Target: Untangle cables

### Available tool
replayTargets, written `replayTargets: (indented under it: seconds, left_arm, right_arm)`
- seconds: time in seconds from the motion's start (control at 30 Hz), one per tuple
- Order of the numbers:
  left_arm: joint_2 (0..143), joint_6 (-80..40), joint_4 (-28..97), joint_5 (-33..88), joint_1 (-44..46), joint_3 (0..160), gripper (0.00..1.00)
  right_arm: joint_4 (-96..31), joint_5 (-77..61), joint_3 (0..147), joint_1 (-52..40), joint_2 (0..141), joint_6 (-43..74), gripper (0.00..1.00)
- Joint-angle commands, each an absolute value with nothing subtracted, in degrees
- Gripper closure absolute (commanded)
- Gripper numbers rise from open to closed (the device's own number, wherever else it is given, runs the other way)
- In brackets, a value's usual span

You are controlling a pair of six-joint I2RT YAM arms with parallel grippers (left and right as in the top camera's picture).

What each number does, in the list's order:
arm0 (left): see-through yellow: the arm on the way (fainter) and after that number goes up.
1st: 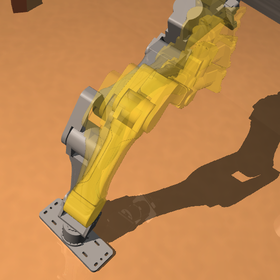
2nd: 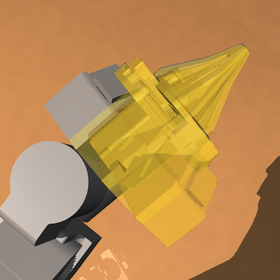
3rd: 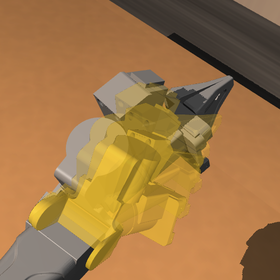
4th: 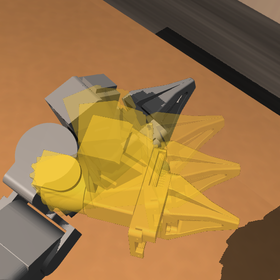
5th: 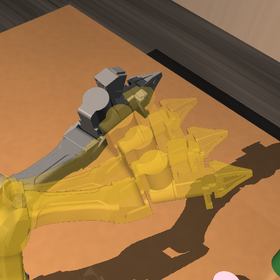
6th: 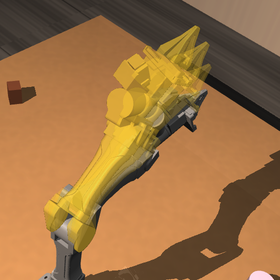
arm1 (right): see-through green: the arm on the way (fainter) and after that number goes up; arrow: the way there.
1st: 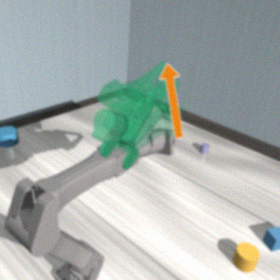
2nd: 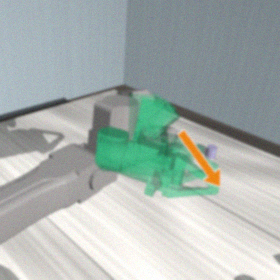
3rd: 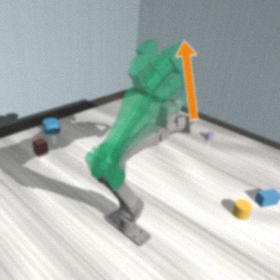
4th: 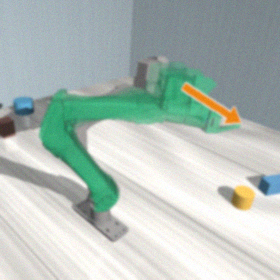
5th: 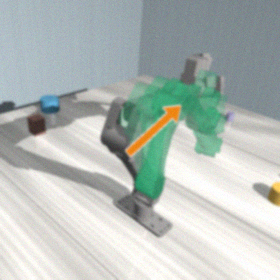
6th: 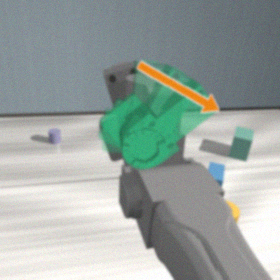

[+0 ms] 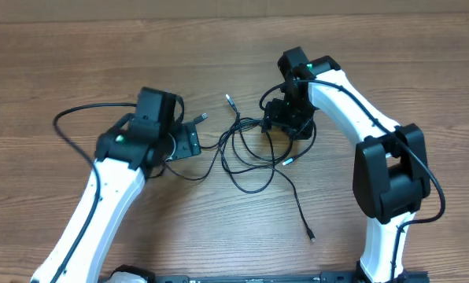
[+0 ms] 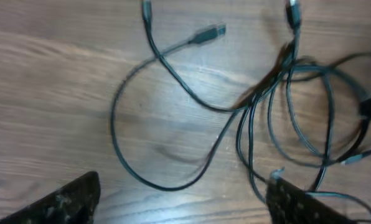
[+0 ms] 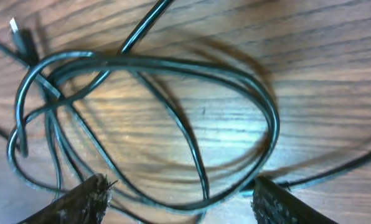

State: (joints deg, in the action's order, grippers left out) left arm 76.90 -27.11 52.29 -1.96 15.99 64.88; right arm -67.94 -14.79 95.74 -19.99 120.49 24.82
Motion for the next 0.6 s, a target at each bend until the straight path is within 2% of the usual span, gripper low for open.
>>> replayTargets:
  seconds: [0.0, 0.07, 0.2, 0.27, 0.33, 0.43, 0.5, 0.53, 0.57]
  left_arm:
    - [85.9, -24.8, 50.9, 7.4, 15.8, 65.4, 0.21]
    - [92.8, -20.1, 47.3, 18.3, 15.8, 65.4, 0.29]
    - [100.3, -20.1, 41.4, 22.5, 17.2, 65.4, 0.3]
    - [102.6, -20.1, 39.5, 22.3, 18.3, 65.4, 0.39]
    - [105.4, -20.7, 38.0, 20.4, 19.2, 65.4, 0.56]
    - [108.8, -21.4, 37.6, 19.9, 19.2, 65.4, 0.62]
    - [110.3, -21.4, 37.3, 19.8, 19.2, 65.4, 0.73]
    - [110.8, -21.4, 37.2, 19.6, 19.2, 65.4, 0.81]
    - [110.9, -21.4, 37.2, 19.6, 19.2, 65.4, 0.83]
  right_arm:
    - [-68.7, -14.7, 96.1, -19.7, 118.4, 23.7, 0.25]
    - [-68.6, -15.1, 93.6, -20.8, 118.4, 24.2, 0.25]
    - [-63.9, -16.9, 87.2, -25.1, 118.4, 24.2, 0.24]
    - [-61.5, -19.4, 85.4, -27.0, 118.4, 24.7, 0.24]
    - [-59.9, -19.4, 84.6, -29.1, 118.4, 28.0, 0.25]
    - [-57.8, -19.4, 84.6, -31.9, 118.4, 30.3, 0.25]
    - [-55.4, -19.4, 84.6, -33.8, 118.4, 30.2, 0.24]
    - [-54.0, -19.1, 84.6, -34.7, 118.4, 30.2, 0.24]
    - [-53.3, -18.7, 84.6, -35.1, 118.4, 30.3, 0.2]
